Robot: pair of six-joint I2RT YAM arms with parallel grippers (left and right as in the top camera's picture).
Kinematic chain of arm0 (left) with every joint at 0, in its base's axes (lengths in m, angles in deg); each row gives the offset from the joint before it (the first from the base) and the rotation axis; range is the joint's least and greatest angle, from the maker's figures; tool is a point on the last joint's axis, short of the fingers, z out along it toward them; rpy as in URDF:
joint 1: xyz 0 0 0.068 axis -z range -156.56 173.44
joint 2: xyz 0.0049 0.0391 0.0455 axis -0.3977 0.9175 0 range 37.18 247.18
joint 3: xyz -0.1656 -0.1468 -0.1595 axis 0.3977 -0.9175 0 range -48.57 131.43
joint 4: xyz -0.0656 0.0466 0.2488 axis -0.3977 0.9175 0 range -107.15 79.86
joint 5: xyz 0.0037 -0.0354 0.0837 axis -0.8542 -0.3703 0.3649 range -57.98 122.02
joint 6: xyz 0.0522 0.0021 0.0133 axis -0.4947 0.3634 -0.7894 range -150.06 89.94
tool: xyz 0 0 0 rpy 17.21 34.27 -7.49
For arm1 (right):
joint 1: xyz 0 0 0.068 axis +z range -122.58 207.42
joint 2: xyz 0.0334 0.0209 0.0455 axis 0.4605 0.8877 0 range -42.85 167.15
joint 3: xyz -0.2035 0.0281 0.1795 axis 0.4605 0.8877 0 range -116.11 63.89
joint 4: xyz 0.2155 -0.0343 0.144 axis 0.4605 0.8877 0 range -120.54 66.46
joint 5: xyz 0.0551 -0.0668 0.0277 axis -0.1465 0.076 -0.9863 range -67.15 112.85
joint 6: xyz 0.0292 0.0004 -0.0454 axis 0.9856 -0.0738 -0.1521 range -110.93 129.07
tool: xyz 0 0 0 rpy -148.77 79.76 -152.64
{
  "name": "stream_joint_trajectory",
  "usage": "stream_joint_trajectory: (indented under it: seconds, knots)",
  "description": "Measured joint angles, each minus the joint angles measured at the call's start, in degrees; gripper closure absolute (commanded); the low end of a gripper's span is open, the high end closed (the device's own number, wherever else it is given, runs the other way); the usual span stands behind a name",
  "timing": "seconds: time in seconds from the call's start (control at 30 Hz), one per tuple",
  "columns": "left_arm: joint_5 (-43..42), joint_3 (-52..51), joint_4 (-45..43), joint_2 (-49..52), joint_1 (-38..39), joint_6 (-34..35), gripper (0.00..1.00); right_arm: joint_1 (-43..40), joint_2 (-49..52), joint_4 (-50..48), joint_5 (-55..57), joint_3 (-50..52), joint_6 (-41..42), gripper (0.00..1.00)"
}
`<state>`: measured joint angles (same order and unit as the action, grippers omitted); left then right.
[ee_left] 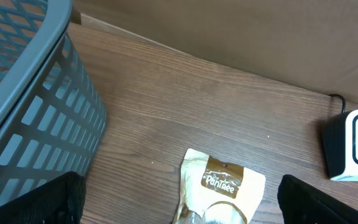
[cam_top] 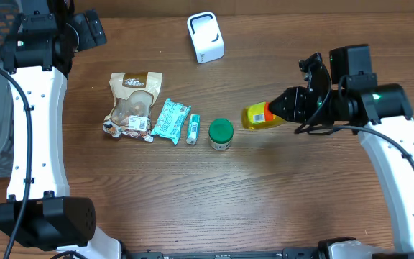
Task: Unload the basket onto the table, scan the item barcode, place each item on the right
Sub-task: 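Carry the bottle with the right gripper to the white scanner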
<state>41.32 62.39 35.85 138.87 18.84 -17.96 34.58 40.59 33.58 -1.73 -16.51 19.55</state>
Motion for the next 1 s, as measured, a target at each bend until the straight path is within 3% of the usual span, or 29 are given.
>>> stream_joint_trajectory:
  seconds: [0.13,0.33,0.7,1.0]
  knots:
    - [0.0,0.0,0.0,0.0,0.0,0.0,0.0,0.0,3.3,-3.26,4.5,0.2,-0.02,0.82]
    - [0.0,0.0,0.0,0.0,0.0,0.0,0.01,0.0,6.05,-4.22,6.93,-2.25,0.0,0.82]
    - [0.0,0.0,0.0,0.0,0.0,0.0,0.0,0.48,10.97,2.54,16.0,-36.22,-2.58,0.82]
    - [0.0,0.0,0.0,0.0,0.0,0.0,0.0,10.97,16.83,-9.68,28.02,-39.71,-13.57,0.77]
